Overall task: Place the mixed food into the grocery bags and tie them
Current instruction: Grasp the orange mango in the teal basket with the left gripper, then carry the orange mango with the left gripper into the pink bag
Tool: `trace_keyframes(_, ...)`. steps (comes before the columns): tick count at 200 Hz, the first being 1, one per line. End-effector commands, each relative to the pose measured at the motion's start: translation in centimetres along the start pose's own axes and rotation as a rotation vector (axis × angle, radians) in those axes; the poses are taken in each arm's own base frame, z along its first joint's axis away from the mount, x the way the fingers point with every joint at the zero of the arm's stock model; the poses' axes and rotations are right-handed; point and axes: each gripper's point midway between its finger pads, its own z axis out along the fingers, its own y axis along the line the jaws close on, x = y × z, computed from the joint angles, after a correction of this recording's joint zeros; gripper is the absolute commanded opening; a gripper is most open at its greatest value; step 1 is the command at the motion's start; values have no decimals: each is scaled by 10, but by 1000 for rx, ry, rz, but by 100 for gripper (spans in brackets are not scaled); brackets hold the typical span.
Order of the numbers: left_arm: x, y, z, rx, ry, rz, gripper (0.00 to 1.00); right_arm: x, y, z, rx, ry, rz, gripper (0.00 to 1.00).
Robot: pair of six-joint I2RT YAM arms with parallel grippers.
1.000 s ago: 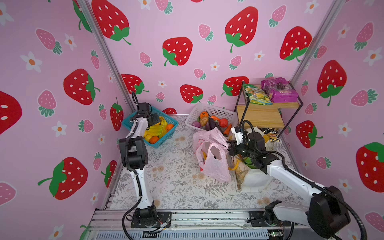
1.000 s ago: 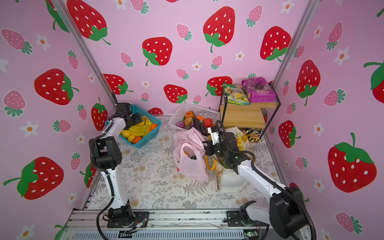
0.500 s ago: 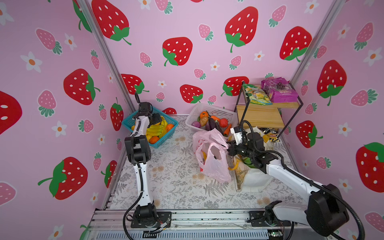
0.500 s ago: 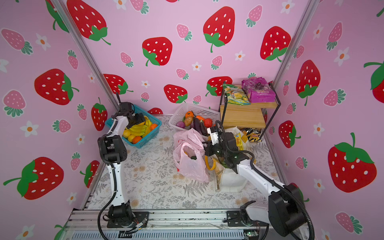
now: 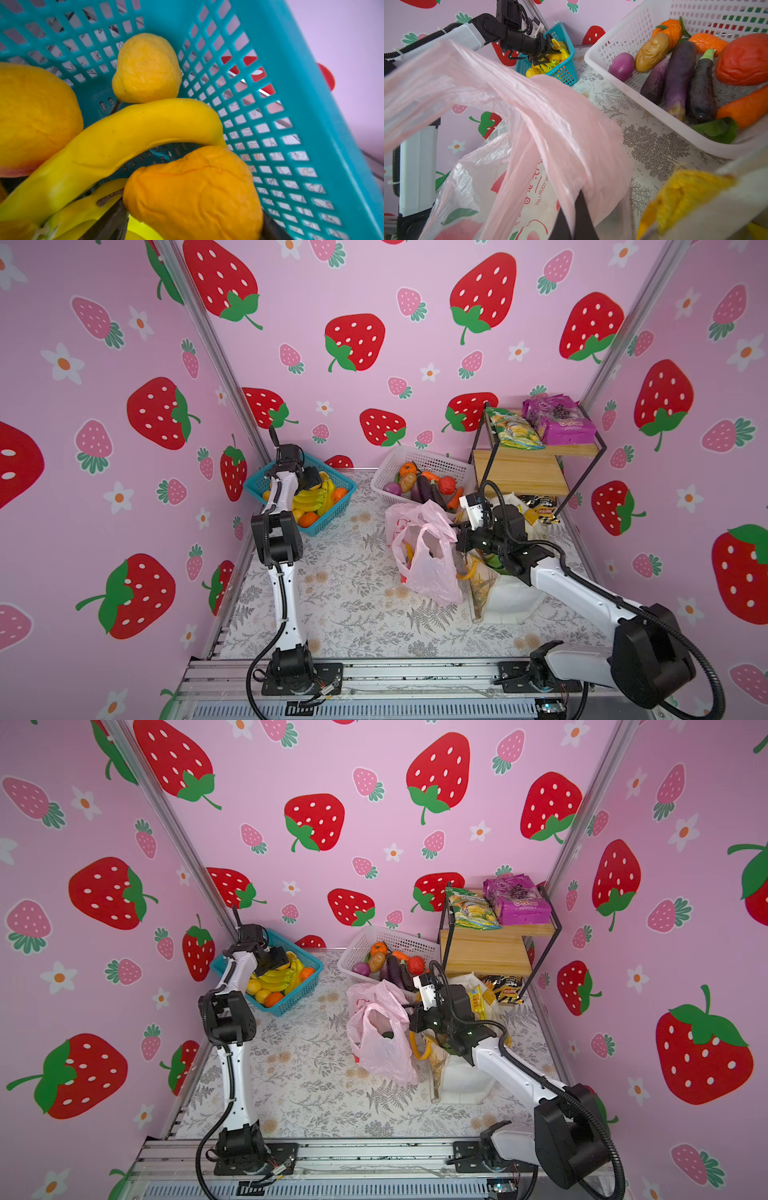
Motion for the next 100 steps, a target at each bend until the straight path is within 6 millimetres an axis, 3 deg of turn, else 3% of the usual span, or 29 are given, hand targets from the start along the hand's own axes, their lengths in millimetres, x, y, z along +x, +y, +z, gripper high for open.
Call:
trace_keyframes(1,-22,-7,-27,25,-46,0,78,1,-7,2,22,7,-1,0)
trace_keyframes(42,-37,-18,-64,59,-110,-23,73,0,-5,1,14,2,-1,0)
trace_keyframes(75,-31,-19,-83,67,-118,-47,70,1,-4,-1,11,1,-2,0)
trace_keyframes(100,-21,-16,-111,50,-134,-64,70,0,-2,-2,8,-3,-4,0)
